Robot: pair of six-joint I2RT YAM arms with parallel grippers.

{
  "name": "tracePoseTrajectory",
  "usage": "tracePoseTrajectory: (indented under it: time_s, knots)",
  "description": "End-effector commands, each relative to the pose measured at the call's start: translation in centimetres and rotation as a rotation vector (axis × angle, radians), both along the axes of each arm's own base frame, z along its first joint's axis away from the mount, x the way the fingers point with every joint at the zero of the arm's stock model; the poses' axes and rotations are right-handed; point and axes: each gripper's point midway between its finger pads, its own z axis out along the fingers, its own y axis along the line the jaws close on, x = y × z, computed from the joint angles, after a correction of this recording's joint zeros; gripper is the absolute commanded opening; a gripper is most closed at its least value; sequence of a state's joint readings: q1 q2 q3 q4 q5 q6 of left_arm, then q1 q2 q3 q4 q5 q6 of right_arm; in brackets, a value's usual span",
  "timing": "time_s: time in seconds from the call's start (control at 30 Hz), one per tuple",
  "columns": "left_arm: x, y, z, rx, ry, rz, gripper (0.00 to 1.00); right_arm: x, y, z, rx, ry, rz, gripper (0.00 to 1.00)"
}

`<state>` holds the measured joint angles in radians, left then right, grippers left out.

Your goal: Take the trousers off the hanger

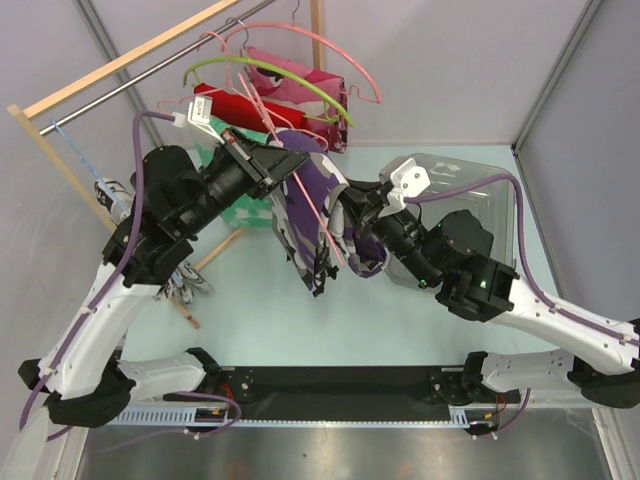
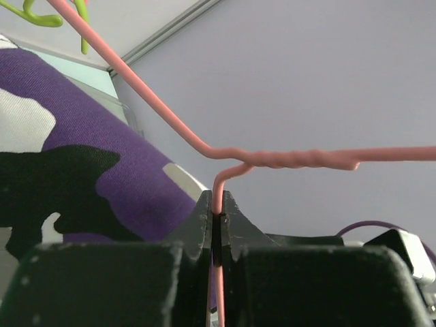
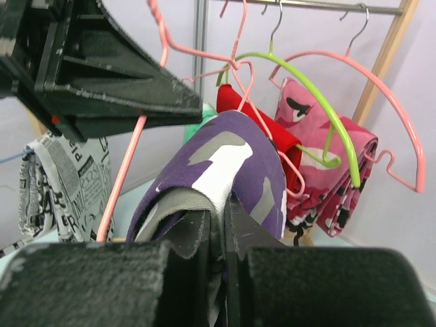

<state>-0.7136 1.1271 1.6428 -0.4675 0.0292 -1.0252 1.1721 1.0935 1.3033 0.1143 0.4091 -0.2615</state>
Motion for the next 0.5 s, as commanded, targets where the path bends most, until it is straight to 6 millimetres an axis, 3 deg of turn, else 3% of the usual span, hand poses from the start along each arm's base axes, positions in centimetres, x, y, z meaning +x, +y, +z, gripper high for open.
tracePoseTrajectory:
  time_s: [0.0, 0.23, 0.33, 0.47]
  knots:
    - [-2.0, 1.8, 2.4, -0.024, -0.106, 0.005, 0.00, -2.2, -4.7, 12.1, 0.330, -0.152, 0.021, 0.00]
    - [-2.4, 3.4, 1.3, -0.054, -0.078, 0.061, 0.00, -3.2, -5.3, 17.2, 0.441, -0.203, 0.071, 0.00]
    - [-2.6, 3.7, 1.2, -0.055, -0.079, 0.066, 0.01, -3.2, -5.4, 18.3, 0.477, -0.212, 0.069, 0.00]
    - [-2.8, 3.8, 1.2, -0.049, -0.079, 0.066, 0.01, -4.6, -5.8, 20.3, 0.542, -0.231, 0.149, 0.00]
